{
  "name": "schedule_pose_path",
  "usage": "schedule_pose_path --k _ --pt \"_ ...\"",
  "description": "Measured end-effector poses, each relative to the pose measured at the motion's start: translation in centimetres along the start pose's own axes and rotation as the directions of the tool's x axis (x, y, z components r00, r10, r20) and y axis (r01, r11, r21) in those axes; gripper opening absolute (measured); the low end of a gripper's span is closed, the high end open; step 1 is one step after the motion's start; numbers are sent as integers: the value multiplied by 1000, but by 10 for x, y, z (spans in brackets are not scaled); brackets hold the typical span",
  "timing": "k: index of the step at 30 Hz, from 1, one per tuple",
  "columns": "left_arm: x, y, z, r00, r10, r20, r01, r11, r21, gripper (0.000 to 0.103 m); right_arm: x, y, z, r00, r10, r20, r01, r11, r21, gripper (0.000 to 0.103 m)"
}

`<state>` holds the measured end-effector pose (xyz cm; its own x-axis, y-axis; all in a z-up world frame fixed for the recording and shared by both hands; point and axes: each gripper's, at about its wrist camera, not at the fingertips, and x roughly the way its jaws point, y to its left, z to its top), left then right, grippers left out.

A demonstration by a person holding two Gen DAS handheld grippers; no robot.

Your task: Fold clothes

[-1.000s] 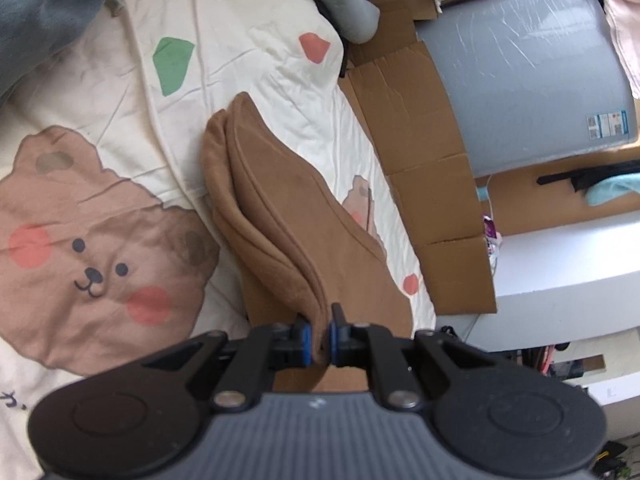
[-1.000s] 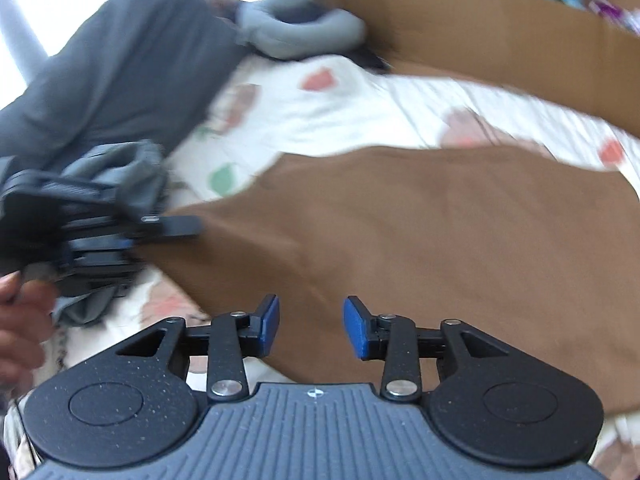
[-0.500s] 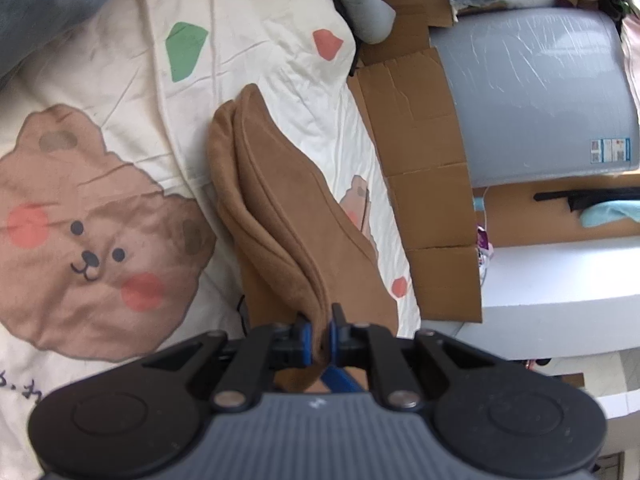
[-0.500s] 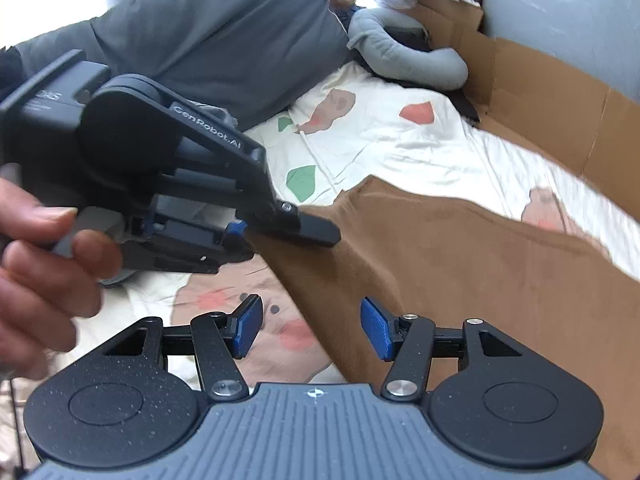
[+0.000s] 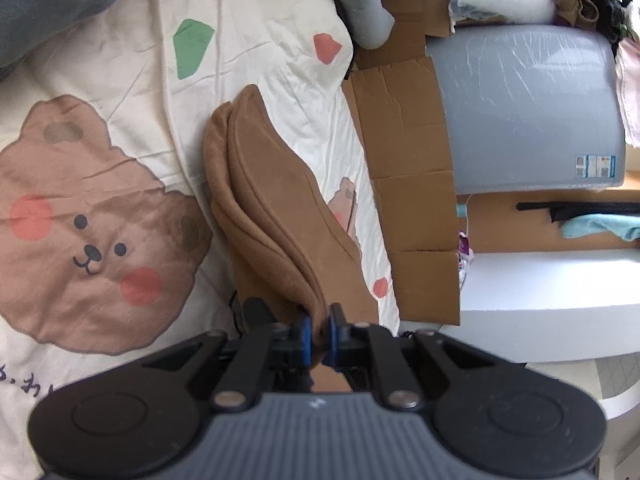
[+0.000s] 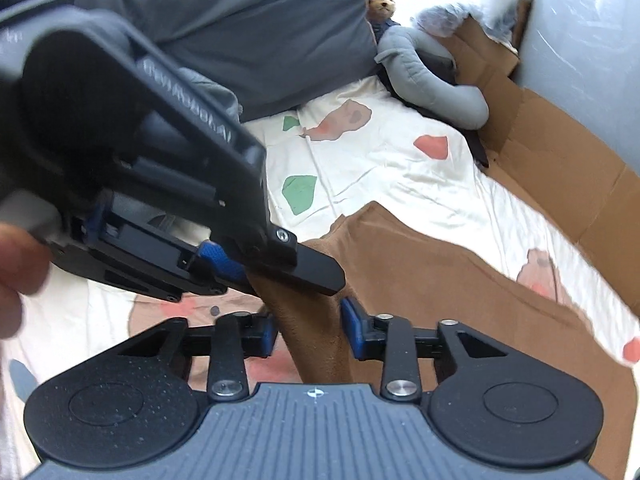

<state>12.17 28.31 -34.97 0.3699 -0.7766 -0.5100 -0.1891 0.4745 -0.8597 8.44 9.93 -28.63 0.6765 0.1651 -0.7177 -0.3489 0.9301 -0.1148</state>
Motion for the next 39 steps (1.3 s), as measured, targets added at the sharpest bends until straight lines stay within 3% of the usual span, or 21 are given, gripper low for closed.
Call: schedule_pose_path --k 2,6,7,8,10,13,17,29,35,39 --pt "-8 1 2 1000 -21 9 21 1000 -7 8 3 1 1 1000 -6 -5 6 1000 -8 6" --pt "-24 5 7 998 -52 35 52 999 12 12 3 -3 1 1000 3 -10 -3 1000 20 3" --pt "-27 8 9 998 -45 42 44 999 21 21 3 -4 1 1000 3 -10 -2 1000 22 3" --pt "-29 12 12 998 -31 53 30 999 20 40 2 -5 0 1000 4 -12 -4 1000 27 3" --pt "-31 20 18 996 -7 87 6 1000 3 64 1 -7 -1 1000 8 -14 -7 999 42 2" --pt "-29 35 28 993 15 117 -11 999 -34 65 -1 -10 -1 1000 17 -13 -16 998 58 2" --pt "-10 49 45 995 -11 95 20 996 -89 68 -3 -14 -2 1000 28 -11 -27 997 77 2" --pt "63 52 93 996 87 -23 -88 996 -6 70 -6 -23 1 999 47 0 -47 995 84 2" --pt "83 53 110 993 110 -47 -110 994 18 70 -7 -24 0 999 54 -2 -54 995 84 2" --pt "95 54 118 985 164 -54 -162 986 39 68 -7 -23 0 998 67 -1 -67 994 88 2"
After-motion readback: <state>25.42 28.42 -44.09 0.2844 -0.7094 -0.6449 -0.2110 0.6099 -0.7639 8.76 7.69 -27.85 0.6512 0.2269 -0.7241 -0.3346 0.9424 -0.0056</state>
